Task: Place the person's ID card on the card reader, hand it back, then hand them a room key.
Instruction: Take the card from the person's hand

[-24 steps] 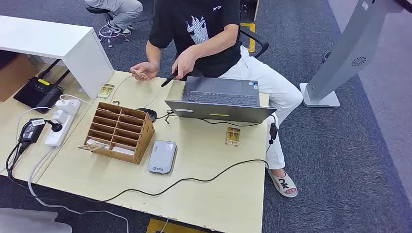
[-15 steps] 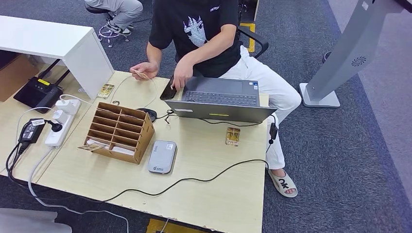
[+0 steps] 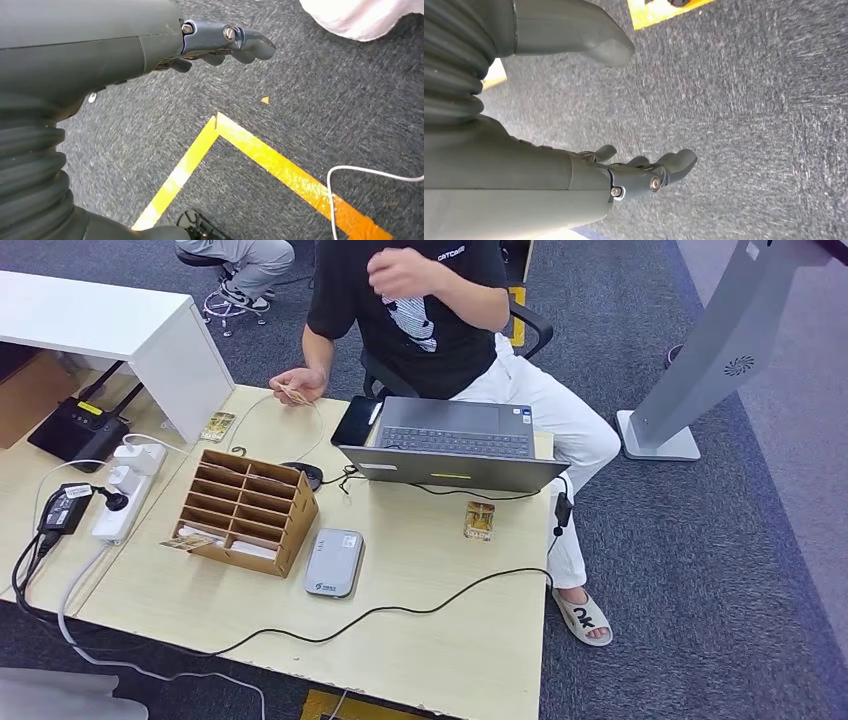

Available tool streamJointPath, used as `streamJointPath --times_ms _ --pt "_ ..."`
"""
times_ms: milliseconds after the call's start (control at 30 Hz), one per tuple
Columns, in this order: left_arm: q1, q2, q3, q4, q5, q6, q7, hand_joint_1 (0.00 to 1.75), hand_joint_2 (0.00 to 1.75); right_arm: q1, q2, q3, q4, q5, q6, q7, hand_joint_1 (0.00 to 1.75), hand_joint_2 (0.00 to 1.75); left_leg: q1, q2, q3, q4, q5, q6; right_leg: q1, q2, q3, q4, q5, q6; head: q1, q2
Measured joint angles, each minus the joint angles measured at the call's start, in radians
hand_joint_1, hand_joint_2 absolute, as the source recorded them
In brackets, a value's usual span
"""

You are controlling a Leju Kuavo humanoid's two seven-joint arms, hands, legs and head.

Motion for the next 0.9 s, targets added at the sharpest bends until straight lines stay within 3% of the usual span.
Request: streamJointPath --times_ms 200,300,333,367,433,500,533,600,667,767,900 --pt "-0.007 -0.005 0.066 0.001 0.020 0.016 0.003 0.00 1.75 -0.006 0.000 -0.040 0.006 -0.021 -0.018 -0.003 0.00 1.75 0.000 0.000 0.000 0.000 0.000 0.000 0.000 0.000 0.000 0.000 0.000 0.000 0.000 0.000" --pt "-0.008 -0.005 0.088 0.001 0.030 -0.005 -0.038 0.00 1.75 -0.005 -0.004 -0.051 0.007 -0.017 0.014 -0.026 0.00 0.44 0.001 0.000 0.000 0.000 0.000 0.000 0.000 0.000 0.000 0.000 0.000 0.000 0.000 0.000" --pt "-0.008 -0.005 0.096 0.001 0.035 -0.010 -0.055 0.00 1.31 -0.005 -0.005 -0.053 0.007 -0.014 0.021 -0.035 0.00 0.00 0.001 0.000 0.000 0.000 0.000 0.000 0.000 0.000 0.000 0.000 0.000 0.000 0.000 0.000" --pt "-0.009 -0.005 0.104 0.001 0.039 -0.010 -0.071 0.00 0.87 -0.005 -0.005 -0.055 0.008 -0.011 0.024 -0.041 0.00 0.00 0.001 0.000 0.000 0.000 0.000 0.000 0.000 0.000 0.000 0.000 0.000 0.000 0.000 0.000" --pt "-0.011 -0.006 0.124 0.001 0.049 0.011 -0.093 0.00 0.00 -0.006 -0.005 -0.060 0.010 -0.003 0.026 -0.045 0.00 0.87 0.001 0.000 0.000 0.000 0.000 0.000 0.000 0.000 0.000 0.000 0.000 0.000 0.000 0.000" --pt "-0.013 -0.006 0.151 0.000 0.056 0.059 -0.114 0.00 0.00 -0.006 -0.005 -0.066 0.012 0.008 0.020 -0.040 0.00 1.75 0.001 0.000 0.000 0.000 0.000 0.000 0.000 0.000 0.000 0.000 0.000 0.000 0.000 0.000" --pt "-0.014 -0.006 0.174 -0.001 0.040 0.088 -0.130 0.00 0.00 -0.006 -0.005 -0.070 0.012 0.014 0.014 -0.036 0.00 1.75 0.001 0.000 0.000 0.000 0.000 0.000 0.000 0.000 0.000 0.000 0.000 0.000 0.000 0.000" --pt "-0.019 -0.007 0.272 -0.014 -0.049 0.131 -0.189 0.00 0.87 -0.005 -0.005 -0.080 0.013 0.028 -0.001 -0.027 0.00 1.75 0.001 0.000 0.000 0.000 0.000 0.000 0.000 0.000 0.000 0.000 0.000 0.000 0.000 0.000" --pt "-0.036 -0.005 0.438 -0.042 -0.111 0.143 -0.293 0.00 1.75 -0.005 -0.005 -0.093 0.013 0.041 -0.022 -0.016 0.00 1.75 0.001 0.000 0.000 0.000 0.000 0.000 0.001 0.000 0.000 0.000 0.000 0.000 0.000 0.000" --pt "-0.060 0.007 0.662 -0.100 -0.076 0.144 -0.420 0.00 1.75 -0.003 -0.006 -0.117 0.013 0.048 -0.052 0.000 0.00 1.75 0.001 0.001 0.001 0.000 0.000 0.000 0.001 0.002 0.000 0.000 0.000 0.000 0.000 0.000" --pt "-0.063 0.017 0.787 -0.168 -0.058 0.144 -0.427 0.00 1.75 0.004 -0.008 -0.141 0.013 0.053 -0.062 0.004 0.00 1.75 0.001 0.002 0.001 -0.001 0.000 0.000 0.001 0.002 0.000 0.000 -0.001 -0.001 0.000 0.000"
